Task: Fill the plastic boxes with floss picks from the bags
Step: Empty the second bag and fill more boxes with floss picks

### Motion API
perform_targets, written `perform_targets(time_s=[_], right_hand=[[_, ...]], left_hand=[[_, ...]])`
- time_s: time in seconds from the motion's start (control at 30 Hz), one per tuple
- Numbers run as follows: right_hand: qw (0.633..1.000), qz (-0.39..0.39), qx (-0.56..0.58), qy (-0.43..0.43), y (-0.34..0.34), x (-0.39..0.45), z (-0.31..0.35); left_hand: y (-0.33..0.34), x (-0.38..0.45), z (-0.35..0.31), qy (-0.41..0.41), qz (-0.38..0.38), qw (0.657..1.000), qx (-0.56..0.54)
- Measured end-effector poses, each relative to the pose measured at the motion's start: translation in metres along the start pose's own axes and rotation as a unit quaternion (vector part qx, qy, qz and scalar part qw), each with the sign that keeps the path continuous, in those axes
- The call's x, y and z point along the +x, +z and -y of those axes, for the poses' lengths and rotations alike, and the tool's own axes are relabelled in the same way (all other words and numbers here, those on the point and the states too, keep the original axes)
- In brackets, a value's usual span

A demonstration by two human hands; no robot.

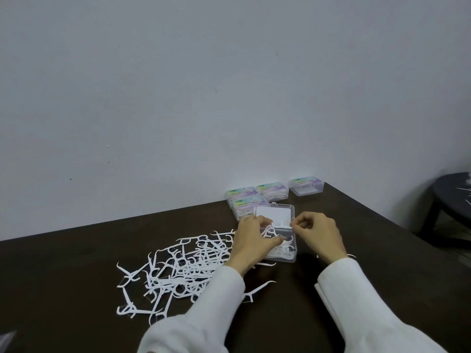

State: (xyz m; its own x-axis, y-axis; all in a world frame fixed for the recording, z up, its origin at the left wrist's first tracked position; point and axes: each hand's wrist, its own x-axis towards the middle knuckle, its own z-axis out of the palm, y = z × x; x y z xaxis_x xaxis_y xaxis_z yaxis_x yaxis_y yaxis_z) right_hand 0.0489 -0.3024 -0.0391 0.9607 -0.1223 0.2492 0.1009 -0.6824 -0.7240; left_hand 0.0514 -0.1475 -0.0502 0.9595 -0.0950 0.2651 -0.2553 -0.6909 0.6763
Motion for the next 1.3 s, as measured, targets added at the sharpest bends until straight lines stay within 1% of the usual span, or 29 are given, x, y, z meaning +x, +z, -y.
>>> perform_targets(time_s=[0.1, 0.23, 0.4, 0.5, 0.6, 0.67, 0.73, 0.83, 0.9, 0.93, 1.0, 1.07, 1.1, 1.13, 1.17, 1.23, 1.3], right_hand=[[1.000, -0.007, 0.019, 0.007, 0.000, 0.001, 0.000], [0.999, -0.026, 0.037, 0.015, 0.001, 0.003, 0.000], [0.997, -0.039, 0.062, 0.020, 0.001, 0.004, 0.000], [0.996, -0.037, 0.078, 0.019, 0.001, 0.004, -0.001], [0.997, -0.028, 0.073, 0.015, 0.001, 0.003, 0.000], [0.998, -0.012, 0.065, 0.009, 0.001, 0.003, 0.000], [0.999, 0.015, 0.050, -0.006, 0.001, 0.001, 0.001], [0.996, 0.072, 0.005, -0.043, 0.002, -0.003, 0.005], [0.992, 0.094, -0.036, -0.070, 0.002, -0.004, 0.007], [0.991, 0.092, -0.050, -0.079, 0.002, -0.005, 0.008], [0.993, 0.060, -0.057, -0.081, -0.001, -0.005, 0.008], [0.997, 0.013, -0.056, -0.050, -0.008, -0.006, 0.007], [0.997, 0.002, -0.070, -0.025, -0.014, -0.008, 0.007], [0.995, 0.009, -0.102, 0.004, -0.020, -0.008, 0.006], [0.988, 0.038, -0.148, 0.035, -0.027, -0.009, 0.003], [0.962, 0.133, -0.223, 0.087, -0.041, -0.009, -0.003], [0.946, 0.185, -0.244, 0.109, -0.049, -0.007, -0.009]], left_hand=[[-0.007, 0.002, 0.000, -0.017, 0.007, 0.998, -0.065], [-0.012, 0.002, 0.003, -0.007, 0.016, 0.996, -0.091], [-0.015, -0.001, 0.000, 0.022, 0.054, 0.993, -0.100], [-0.017, -0.002, -0.001, 0.027, 0.084, 0.993, -0.074], [-0.019, -0.001, 0.000, 0.032, 0.096, 0.993, -0.058], [-0.020, -0.002, 0.001, 0.039, 0.085, 0.994, -0.059], [-0.021, -0.002, 0.004, 0.045, 0.056, 0.994, -0.078], [-0.026, -0.001, 0.011, 0.031, -0.012, 0.987, -0.155], [-0.028, 0.000, 0.016, 0.026, -0.053, 0.984, -0.169], [-0.029, 0.001, 0.018, 0.031, -0.057, 0.984, -0.166], [-0.029, 0.001, 0.019, 0.037, -0.030, 0.985, -0.164], [-0.027, 0.000, 0.020, 0.041, 0.014, 0.987, -0.157], [-0.026, -0.001, 0.020, 0.044, 0.036, 0.988, -0.145], [-0.025, -0.002, 0.020, 0.047, 0.054, 0.989, -0.127], [-0.024, -0.002, 0.019, 0.047, 0.066, 0.990, -0.112], [-0.024, -0.002, 0.017, 0.043, 0.075, 0.991, -0.098], [-0.026, -0.002, 0.019, 0.033, 0.082, 0.992, -0.089]])
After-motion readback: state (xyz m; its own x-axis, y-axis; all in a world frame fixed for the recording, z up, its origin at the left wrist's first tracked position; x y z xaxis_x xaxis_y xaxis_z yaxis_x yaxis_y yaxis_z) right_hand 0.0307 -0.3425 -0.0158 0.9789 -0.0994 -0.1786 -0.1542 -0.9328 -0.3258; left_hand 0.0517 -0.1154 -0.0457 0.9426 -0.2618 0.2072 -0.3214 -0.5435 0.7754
